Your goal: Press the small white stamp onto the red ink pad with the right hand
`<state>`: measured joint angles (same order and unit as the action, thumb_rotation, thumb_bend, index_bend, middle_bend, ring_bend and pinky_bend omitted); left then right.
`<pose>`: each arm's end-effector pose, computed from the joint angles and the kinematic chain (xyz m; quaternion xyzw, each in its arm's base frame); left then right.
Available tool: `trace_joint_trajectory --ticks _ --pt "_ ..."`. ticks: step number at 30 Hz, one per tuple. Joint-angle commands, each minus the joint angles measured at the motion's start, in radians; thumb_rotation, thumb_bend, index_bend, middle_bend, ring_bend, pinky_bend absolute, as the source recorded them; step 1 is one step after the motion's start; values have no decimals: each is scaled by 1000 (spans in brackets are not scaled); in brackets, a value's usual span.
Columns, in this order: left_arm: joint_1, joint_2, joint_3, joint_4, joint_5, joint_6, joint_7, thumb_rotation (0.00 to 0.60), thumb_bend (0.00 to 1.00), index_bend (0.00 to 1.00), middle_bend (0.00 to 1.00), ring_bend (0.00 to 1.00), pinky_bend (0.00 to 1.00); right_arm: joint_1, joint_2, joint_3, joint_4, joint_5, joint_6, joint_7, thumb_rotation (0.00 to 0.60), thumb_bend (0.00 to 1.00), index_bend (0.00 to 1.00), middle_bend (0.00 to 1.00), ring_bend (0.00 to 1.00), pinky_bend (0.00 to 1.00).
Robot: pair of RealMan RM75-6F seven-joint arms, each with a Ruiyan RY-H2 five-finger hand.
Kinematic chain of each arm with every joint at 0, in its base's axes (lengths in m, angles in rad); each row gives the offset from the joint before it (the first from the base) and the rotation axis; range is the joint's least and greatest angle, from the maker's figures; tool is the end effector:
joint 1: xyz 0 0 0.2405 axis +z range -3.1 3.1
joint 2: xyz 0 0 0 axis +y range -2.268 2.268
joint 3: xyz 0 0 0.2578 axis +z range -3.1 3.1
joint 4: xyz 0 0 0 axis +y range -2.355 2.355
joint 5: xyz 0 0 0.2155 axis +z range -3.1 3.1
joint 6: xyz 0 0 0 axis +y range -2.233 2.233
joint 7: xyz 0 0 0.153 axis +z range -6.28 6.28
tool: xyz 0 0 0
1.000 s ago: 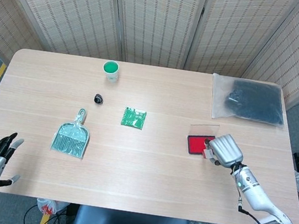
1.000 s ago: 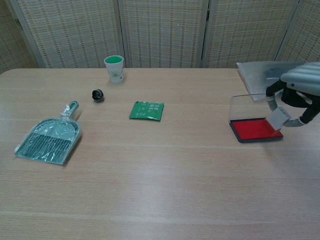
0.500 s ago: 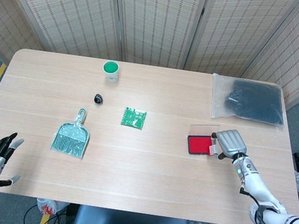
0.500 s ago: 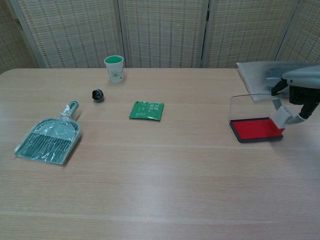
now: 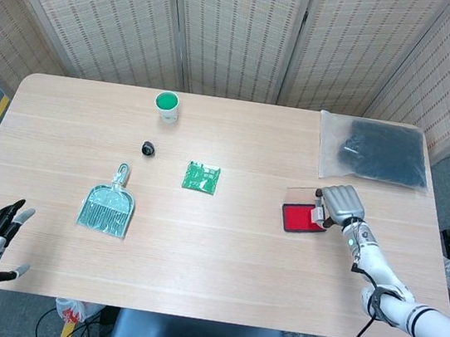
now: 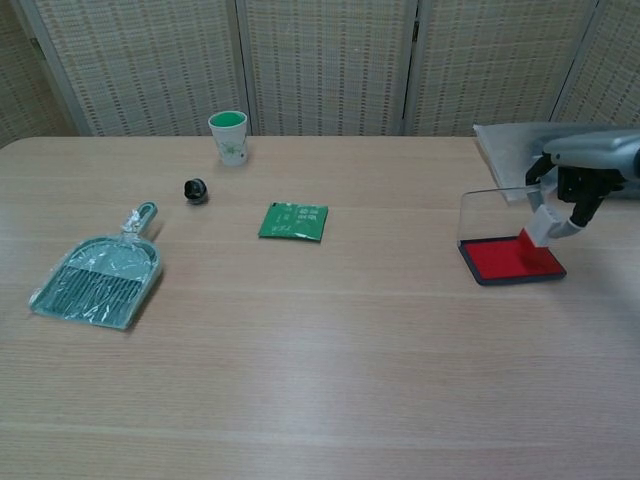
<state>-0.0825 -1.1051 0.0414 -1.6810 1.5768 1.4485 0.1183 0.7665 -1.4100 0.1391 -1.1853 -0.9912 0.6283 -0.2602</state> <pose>-0.3009 0.1675 0.1310 -0.6539 -0.3859 -0.3455 0.5515 -0.2589 -0.4097 0.0306 0.7464 -0.4102 0.2026 0.4833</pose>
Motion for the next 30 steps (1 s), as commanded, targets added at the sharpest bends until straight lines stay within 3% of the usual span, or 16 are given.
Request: trace_joint_trajectory --ticks 1,30 --pt "0 -1 1 0 1 0 3 600 200 109 36 96 282 9 -22 -6 26 15 -6 -8 600 303 882 1000 855 826" --pt "-1 6 22 -9 44 -1 -14 600 200 109 36 96 282 28 -99 -37 132 28 -24 -11 600 301 882 1000 854 826"
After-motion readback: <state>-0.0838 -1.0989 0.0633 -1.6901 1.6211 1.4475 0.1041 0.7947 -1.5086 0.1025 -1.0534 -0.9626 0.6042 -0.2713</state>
